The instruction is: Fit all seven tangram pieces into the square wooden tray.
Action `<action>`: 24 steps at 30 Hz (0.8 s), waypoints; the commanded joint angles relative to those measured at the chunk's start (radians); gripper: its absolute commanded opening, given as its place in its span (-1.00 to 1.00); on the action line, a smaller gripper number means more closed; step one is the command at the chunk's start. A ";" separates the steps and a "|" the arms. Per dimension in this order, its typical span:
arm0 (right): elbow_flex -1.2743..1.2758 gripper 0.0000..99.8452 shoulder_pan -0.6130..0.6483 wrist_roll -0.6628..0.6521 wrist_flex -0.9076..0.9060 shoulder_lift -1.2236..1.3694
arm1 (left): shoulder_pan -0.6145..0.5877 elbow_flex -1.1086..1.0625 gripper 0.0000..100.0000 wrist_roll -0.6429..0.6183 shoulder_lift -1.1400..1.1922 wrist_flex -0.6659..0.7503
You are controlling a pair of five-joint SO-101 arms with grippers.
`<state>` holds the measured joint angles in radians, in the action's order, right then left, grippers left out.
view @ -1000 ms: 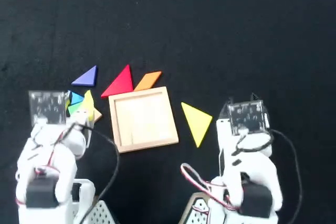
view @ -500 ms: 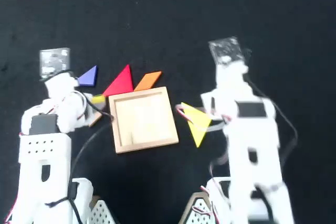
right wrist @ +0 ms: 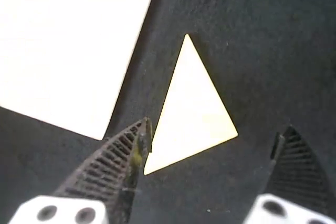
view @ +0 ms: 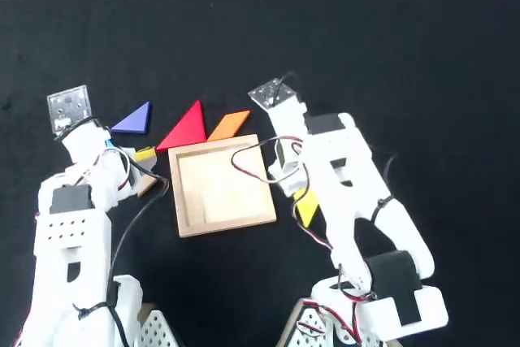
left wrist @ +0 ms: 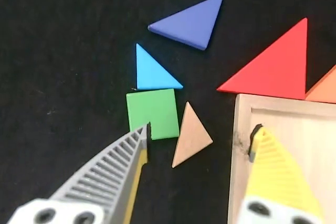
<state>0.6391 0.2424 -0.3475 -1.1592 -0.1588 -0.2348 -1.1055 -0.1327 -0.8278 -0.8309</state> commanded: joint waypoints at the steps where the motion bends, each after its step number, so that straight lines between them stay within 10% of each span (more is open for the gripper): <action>1: 0.016 -0.27 -0.032 -0.009 0.058 0.002 | -0.005 0.001 -0.38 -0.008 -0.002 0.038; 24: 0.206 -0.27 -0.054 0.103 0.244 0.005 | -0.013 -0.008 -0.38 -0.015 -0.002 0.038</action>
<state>0.8508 0.2133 -0.2509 -0.9321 -0.1573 -0.2348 -1.1162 -0.1358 -0.8263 -0.8078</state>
